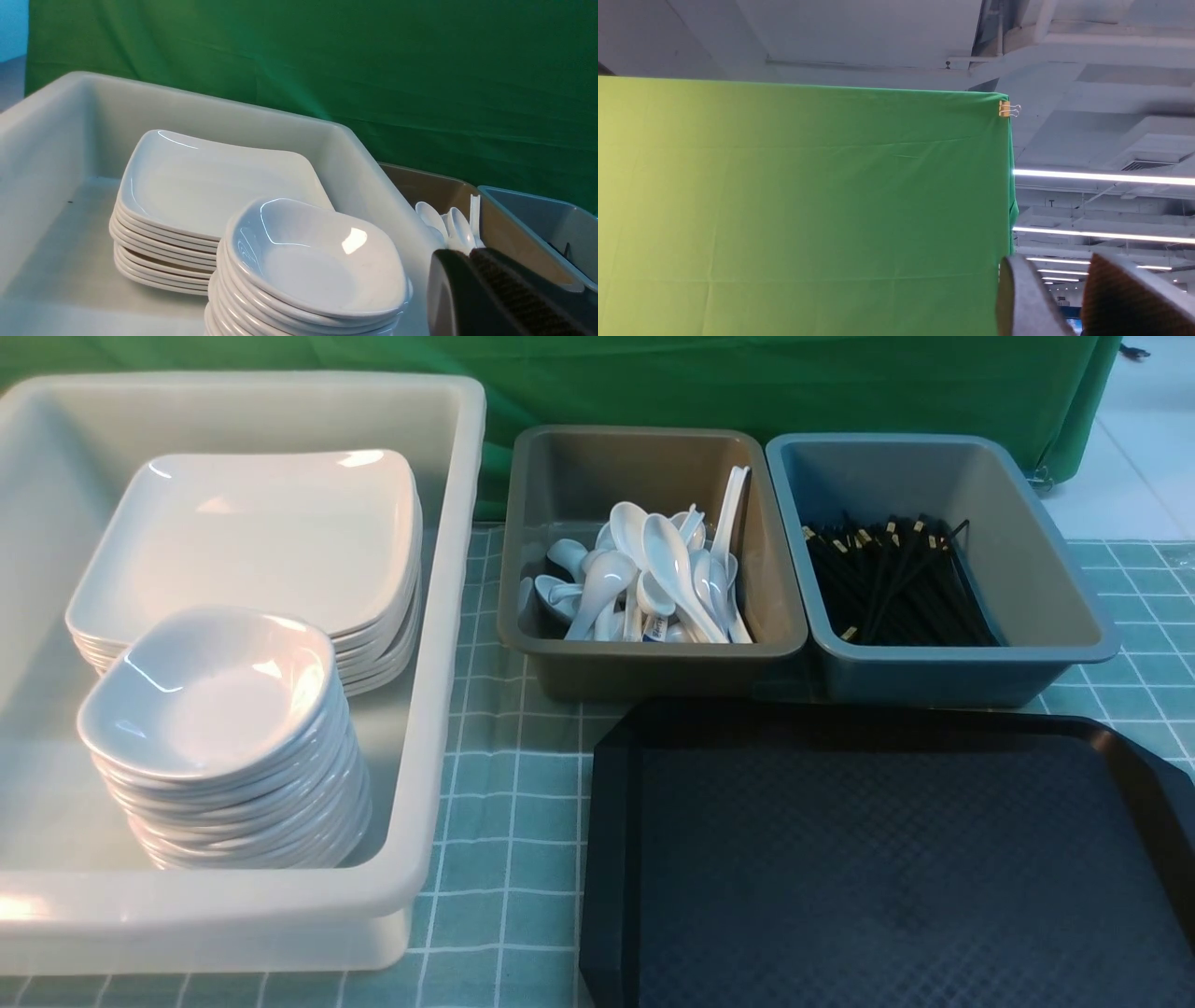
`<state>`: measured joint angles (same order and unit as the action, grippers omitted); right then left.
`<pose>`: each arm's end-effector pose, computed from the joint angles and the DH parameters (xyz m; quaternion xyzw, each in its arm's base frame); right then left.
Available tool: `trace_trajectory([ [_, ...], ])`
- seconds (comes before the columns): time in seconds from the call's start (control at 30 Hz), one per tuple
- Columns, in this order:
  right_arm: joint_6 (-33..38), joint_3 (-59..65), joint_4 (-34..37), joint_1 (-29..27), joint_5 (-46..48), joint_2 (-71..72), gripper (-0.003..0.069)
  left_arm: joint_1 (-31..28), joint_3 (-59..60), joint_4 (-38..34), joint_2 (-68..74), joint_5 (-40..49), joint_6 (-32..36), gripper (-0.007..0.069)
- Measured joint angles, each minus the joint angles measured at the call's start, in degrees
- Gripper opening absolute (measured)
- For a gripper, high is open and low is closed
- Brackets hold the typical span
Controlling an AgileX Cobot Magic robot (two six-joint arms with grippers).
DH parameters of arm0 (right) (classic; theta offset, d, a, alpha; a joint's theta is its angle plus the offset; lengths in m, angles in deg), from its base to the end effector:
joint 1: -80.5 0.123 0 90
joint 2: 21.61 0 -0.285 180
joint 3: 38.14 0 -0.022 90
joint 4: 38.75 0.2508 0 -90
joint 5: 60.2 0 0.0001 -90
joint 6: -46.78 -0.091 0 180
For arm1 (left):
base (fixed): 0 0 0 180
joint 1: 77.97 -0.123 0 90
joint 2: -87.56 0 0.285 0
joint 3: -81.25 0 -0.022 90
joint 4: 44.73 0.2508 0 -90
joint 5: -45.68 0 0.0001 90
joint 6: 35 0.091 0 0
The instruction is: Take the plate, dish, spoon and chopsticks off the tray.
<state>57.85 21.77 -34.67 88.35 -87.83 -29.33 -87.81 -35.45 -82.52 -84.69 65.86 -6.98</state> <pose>0.0002 -0.0030 0.3466 -0.0302 0.3415 -0.0024 0.9394 0.0393 -0.0128 0.2679 -0.0305 0.6896 -0.0619 0.7209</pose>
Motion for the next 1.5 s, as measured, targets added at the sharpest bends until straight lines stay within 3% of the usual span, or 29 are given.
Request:
trace_trajectory([
  [0.2, 0.0, 0.0, 0.0, 0.0, 0.06, 0.0, 0.0242, 0.0, 1.43, 5.01, 0.04, -0.34, -0.91, 0.001],
  [0.3, 0.0, 0.0, 0.0, 0.0, 0.06, 0.0, 0.0242, 0.19, 4.01, 10.51, 0.04, -0.41, -6.93, 0.001],
  [0.37, 0.0, 0.0, 0.0, 0.0, 0.06, 0.0, 0.0242, 2.38, 7.33, 18.33, 0.06, -1.44, -16.2, 0.0011],
  [0.43, 0.0, 0.0, 0.0, 0.0, 0.06, 0.0, 0.0242, 4.9, 9.71, 21.98, 0.06, -3.8, -19.41, 0.0011],
  [0.6, 0.0, 0.0, 0.0, 0.0, 0.06, 0.0, 0.0242, 8.63, 14.14, 24.78, 0.06, -8.42, -19.26, 0.0012],
  [1.5, 0.0, 0.0, 0.0, 0.0, 0.15, 0.02, 0.0242, 8.63, 14.28, 26.74, 0.06, -7.29, -19.2, 0.0012],
])
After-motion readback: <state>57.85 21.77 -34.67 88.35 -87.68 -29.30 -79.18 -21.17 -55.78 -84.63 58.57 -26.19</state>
